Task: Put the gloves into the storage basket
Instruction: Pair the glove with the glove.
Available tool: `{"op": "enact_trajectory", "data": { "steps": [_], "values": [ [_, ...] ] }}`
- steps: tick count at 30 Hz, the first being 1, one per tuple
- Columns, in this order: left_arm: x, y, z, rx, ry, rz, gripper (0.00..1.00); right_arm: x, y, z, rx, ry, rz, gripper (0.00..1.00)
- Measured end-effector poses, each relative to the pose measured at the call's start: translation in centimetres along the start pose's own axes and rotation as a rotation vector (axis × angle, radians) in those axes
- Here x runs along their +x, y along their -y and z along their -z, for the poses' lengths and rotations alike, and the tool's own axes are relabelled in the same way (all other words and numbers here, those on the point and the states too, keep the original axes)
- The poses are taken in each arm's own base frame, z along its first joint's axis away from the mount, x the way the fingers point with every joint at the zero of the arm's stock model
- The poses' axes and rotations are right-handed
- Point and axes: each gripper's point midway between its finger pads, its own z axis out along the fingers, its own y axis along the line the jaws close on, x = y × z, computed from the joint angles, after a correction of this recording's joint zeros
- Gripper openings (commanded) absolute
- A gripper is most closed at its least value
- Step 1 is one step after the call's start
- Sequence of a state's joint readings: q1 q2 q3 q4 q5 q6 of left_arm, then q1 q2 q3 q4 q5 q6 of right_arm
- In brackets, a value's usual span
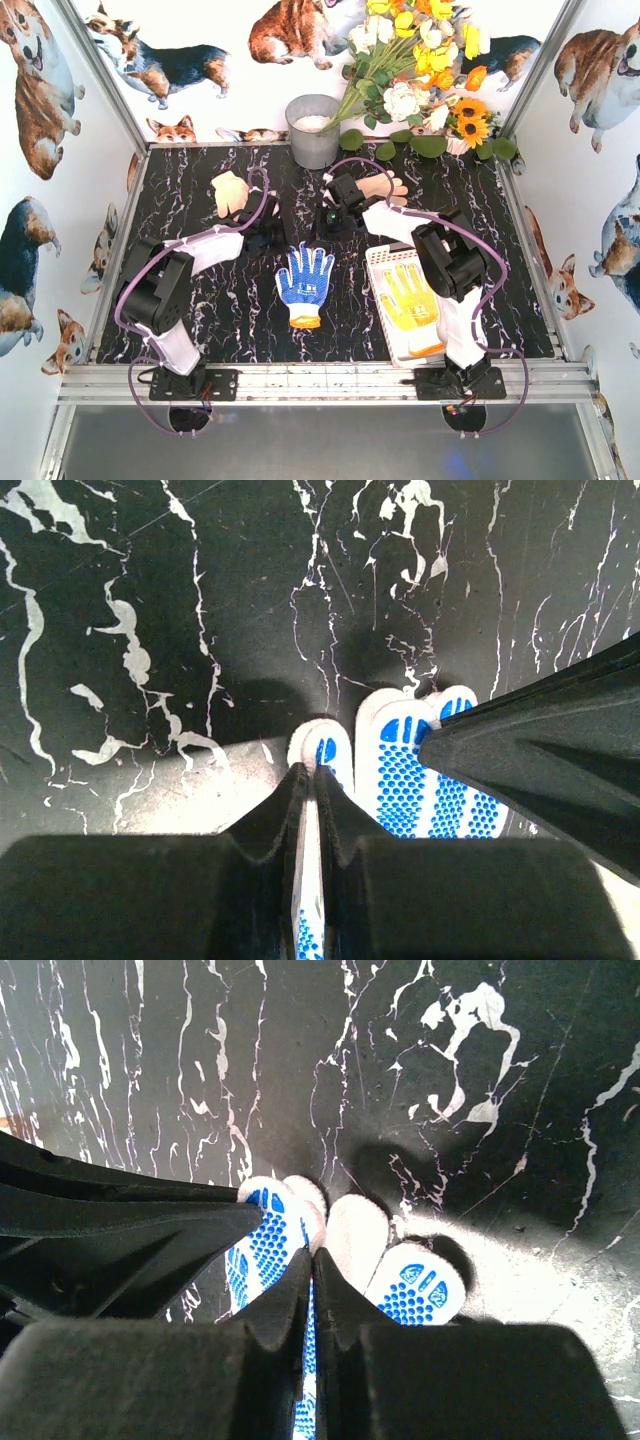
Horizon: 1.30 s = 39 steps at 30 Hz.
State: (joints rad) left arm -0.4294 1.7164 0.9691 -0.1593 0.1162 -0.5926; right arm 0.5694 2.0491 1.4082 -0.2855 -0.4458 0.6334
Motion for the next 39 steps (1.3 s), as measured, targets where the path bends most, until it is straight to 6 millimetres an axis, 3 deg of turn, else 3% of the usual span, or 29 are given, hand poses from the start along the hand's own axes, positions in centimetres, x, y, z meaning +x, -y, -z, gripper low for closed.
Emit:
{"op": "enact_trajectory", "data": {
  "steps": [7,9,13,15,19,25,28,34,39],
  "values": [
    [0.1,0.2,-0.9,0.026,-0.010,-0.011,0.01,0.1,0.7,-0.5,0.021,-0.001,-0.007,0.03],
    [0.2,0.3,-1.1,0.032,-0.015,-0.015,0.12,0.1,0.8,-0.5,0.026,0.000,-0.007,0.10],
    [0.4,0.1,-1.3,0.030,-0.021,-0.027,0.33,0.1,1.0,-0.5,0.034,0.003,-0.003,0.36],
    [0.3,0.1,-1.3,0.028,-0.018,-0.034,0.43,0.1,1.0,-0.3,0.040,0.001,0.003,0.45],
    [0.2,-0.1,-0.2,0.011,-0.016,-0.049,0.53,0.3,0.5,1.2,0.045,0.006,0.022,0.48],
    [-0.3,1.5,5.0,0.079,0.035,-0.070,0.50,1.9,-2.2,6.2,-0.023,0.037,0.022,0.46],
    [1.7,1.9,6.6,0.127,0.003,-0.054,0.46,3.5,-3.4,8.0,-0.060,0.039,-0.001,0.39],
    [8.8,0.6,7.6,0.158,-0.174,0.047,0.37,9.5,-3.5,8.1,-0.050,-0.057,-0.060,0.33],
    [11.1,2.3,8.0,0.238,-0.240,0.096,0.29,13.5,-2.7,7.1,-0.005,-0.135,-0.096,0.29]
  ]
}}
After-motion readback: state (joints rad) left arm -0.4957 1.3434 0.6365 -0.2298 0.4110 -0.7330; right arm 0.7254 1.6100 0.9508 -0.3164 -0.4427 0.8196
